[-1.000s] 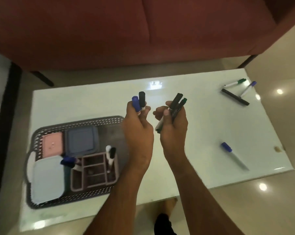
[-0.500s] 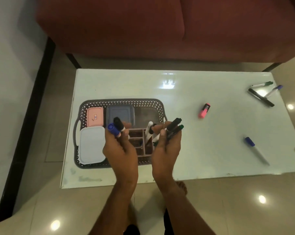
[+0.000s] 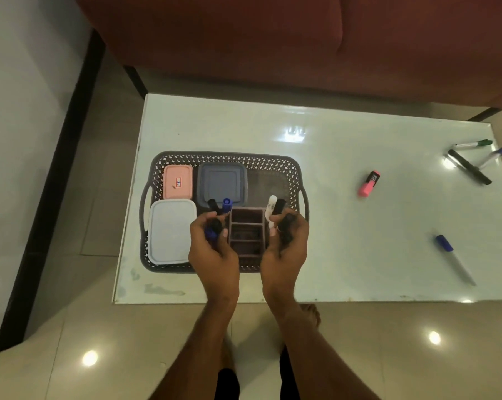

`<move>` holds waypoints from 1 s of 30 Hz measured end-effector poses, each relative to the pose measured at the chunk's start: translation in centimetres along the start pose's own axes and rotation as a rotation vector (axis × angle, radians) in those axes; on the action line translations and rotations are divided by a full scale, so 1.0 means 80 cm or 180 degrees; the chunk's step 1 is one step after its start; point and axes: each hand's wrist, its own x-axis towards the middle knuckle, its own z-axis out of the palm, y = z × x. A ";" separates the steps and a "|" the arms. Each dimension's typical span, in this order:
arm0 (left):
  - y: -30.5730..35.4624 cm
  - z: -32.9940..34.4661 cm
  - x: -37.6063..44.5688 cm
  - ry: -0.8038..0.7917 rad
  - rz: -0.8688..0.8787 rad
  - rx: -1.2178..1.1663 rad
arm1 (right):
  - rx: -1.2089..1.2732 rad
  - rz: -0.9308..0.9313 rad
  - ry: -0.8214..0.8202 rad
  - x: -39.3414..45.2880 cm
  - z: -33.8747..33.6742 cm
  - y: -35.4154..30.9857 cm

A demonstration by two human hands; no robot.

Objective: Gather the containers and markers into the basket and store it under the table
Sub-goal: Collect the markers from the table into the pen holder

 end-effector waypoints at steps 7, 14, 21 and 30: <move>-0.010 0.005 0.002 0.0042 0.0099 -0.0010 | -0.0251 -0.0345 0.0067 -0.003 0.006 -0.004; -0.016 0.011 0.000 0.0047 0.0116 0.0095 | -0.0355 -0.0352 0.0058 0.000 0.005 0.012; -0.018 0.016 -0.002 0.0109 0.0220 0.0120 | -0.0328 -0.0399 0.0037 0.001 0.005 0.019; 0.003 0.025 -0.018 0.0626 0.0499 -0.0014 | -0.0162 -0.0587 -0.0181 0.022 -0.024 0.010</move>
